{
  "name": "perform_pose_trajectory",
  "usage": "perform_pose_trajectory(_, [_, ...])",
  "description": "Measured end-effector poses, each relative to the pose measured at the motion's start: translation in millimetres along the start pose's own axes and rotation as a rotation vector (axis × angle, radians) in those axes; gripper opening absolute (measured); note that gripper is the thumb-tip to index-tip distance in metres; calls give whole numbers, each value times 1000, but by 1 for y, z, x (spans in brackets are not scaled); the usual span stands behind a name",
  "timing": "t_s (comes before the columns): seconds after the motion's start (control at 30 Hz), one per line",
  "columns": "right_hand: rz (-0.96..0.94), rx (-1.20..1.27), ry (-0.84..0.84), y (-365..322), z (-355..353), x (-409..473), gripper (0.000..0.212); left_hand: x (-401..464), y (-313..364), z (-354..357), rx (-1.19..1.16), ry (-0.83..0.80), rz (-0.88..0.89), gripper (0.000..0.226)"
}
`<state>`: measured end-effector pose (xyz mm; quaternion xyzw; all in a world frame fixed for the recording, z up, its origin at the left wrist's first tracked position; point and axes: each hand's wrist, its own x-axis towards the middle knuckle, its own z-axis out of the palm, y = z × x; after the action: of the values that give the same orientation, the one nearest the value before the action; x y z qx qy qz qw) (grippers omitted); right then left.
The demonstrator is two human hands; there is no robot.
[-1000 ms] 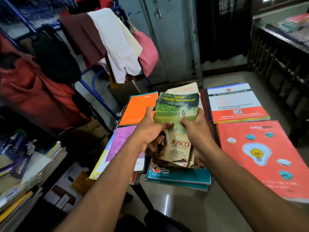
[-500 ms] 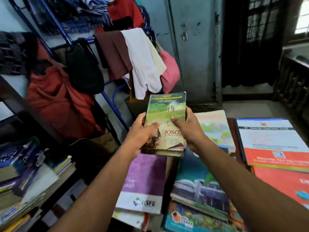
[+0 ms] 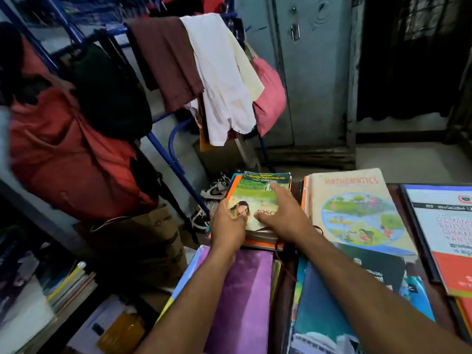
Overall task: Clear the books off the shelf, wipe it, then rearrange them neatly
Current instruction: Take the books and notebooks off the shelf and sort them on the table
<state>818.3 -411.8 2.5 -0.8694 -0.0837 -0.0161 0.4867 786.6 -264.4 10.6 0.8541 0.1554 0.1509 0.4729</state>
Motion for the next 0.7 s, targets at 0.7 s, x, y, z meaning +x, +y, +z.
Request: perform_pose_trajectory(0.7, [-145,-369,-71,-8,-6,-16,57,-7,-12,-49,508,-272,266,65])
